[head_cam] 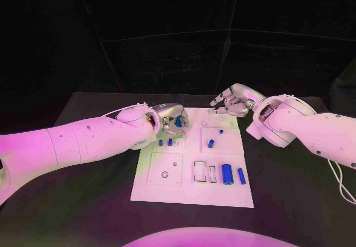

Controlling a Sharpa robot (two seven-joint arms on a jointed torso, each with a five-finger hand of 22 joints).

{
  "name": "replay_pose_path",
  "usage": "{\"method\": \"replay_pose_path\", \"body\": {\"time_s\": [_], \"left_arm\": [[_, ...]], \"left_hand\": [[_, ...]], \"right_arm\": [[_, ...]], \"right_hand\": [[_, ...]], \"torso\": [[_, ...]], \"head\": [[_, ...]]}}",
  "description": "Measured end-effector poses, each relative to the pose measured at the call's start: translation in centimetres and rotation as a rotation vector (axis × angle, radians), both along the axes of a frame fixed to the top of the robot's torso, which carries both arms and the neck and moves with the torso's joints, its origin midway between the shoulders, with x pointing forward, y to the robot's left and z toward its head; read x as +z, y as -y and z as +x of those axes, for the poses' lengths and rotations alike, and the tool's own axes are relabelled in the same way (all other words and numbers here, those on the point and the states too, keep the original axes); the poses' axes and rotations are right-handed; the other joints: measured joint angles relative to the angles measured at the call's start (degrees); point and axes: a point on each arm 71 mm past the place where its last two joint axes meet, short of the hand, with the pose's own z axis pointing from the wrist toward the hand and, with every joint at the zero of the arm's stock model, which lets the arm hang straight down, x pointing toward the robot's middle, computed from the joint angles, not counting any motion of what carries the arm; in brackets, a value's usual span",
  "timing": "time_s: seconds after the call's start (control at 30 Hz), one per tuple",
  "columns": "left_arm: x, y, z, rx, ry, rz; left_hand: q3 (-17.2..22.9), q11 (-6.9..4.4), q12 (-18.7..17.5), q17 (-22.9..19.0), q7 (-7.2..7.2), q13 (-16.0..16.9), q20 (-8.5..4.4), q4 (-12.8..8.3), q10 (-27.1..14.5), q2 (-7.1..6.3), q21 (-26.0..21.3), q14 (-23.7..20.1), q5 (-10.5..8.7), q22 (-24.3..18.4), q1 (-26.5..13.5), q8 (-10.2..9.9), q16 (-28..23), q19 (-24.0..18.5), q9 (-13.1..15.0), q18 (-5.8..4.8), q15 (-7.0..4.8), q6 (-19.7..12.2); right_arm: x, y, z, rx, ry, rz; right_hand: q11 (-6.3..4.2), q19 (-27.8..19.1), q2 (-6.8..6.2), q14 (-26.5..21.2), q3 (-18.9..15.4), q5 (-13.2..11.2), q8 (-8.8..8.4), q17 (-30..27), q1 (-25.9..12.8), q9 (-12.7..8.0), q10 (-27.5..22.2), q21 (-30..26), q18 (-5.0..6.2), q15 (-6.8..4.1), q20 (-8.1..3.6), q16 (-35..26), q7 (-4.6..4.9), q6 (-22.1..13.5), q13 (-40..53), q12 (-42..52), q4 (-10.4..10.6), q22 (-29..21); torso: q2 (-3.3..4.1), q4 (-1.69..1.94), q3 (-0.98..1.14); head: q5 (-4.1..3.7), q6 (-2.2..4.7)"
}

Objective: Assemble the parts on the task board

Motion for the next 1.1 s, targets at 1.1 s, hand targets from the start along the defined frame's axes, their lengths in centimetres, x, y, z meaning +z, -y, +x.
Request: {"method": "replay_pose_path", "body": {"time_s": [1.1], "left_arm": [[-0.74, 0.59, 0.66, 0.002, -0.049, 0.097]], "left_hand": [[5.5, -1.64, -1.71, 0.27, -1.12, -2.94, -0.85, -1.2, 8.03, 3.03, 7.34, 0.38, -0.01, 8.02, 0.73, -1.59, 1.6, 1.66, -1.51, -0.87, -0.83, 5.7]], "right_arm": [[-0.02, -0.25, 0.08, 0.004, 0.001, 0.001]], "right_hand": [[0.0, 0.0, 0.23, 0.0, 0.0, 0.0, 0.0, -0.02, 0.23, 0.0, 0.0, -0.22, 0.0, 0.0, 0.0, 0.0, 0.0, 0.0, 0.01, 0.0, 0.0, 0.01]], "torso": [[-0.06, 0.03, 0.04]], "head": [[-0.12, -0.27]]}}
